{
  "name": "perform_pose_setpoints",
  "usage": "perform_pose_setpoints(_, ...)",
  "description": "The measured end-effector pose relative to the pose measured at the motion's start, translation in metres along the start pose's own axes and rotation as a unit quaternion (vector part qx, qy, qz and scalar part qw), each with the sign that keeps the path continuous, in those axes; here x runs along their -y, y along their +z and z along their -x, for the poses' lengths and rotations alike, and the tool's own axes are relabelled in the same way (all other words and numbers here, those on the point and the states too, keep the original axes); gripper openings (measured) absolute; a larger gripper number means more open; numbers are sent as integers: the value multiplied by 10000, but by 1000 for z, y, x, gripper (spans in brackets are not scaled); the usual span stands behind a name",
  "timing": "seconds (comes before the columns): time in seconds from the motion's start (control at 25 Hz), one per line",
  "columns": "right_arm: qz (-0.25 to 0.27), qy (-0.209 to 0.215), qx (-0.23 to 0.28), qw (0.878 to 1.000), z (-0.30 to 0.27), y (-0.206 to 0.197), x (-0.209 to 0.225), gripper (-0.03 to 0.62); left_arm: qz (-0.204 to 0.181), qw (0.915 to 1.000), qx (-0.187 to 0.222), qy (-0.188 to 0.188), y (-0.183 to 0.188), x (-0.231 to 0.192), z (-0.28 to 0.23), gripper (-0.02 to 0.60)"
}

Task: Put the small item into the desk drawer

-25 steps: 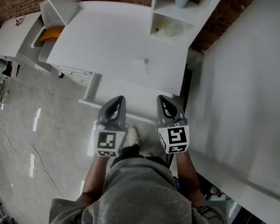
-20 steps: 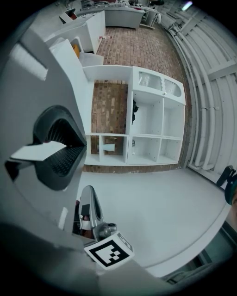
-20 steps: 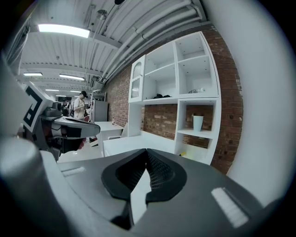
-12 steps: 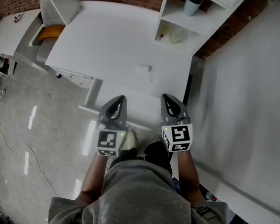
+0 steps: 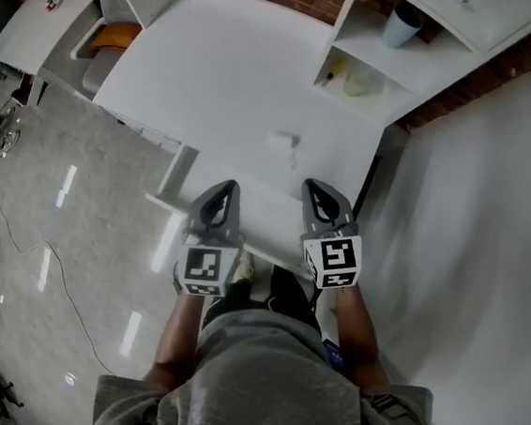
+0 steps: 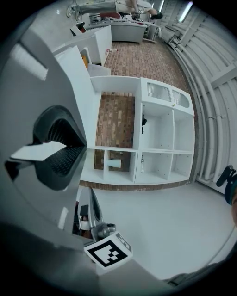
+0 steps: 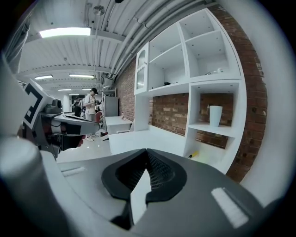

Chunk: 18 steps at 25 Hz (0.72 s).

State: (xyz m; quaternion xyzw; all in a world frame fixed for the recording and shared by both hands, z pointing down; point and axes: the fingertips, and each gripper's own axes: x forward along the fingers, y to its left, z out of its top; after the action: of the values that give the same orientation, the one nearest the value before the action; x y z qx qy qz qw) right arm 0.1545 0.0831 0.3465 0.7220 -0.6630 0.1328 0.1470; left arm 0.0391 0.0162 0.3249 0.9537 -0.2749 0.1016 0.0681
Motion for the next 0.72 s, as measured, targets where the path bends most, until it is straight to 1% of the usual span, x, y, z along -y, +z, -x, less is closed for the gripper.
perform_pose_setpoints(0.2,34,297,-180,9994,-29,-12,23,3,128,9995,-101,268,-10,-3,-29,12)
perform_pose_setpoints(0.44,84,654,-460,9968,-66,-37,35,3,266,9977,-284,559,-33,-13,-55,12)
perform_pose_setpoints(0.72,87,972,-756,9923,-105,-69,38,3,408,9955,-555,658,-69,-20,-80,12)
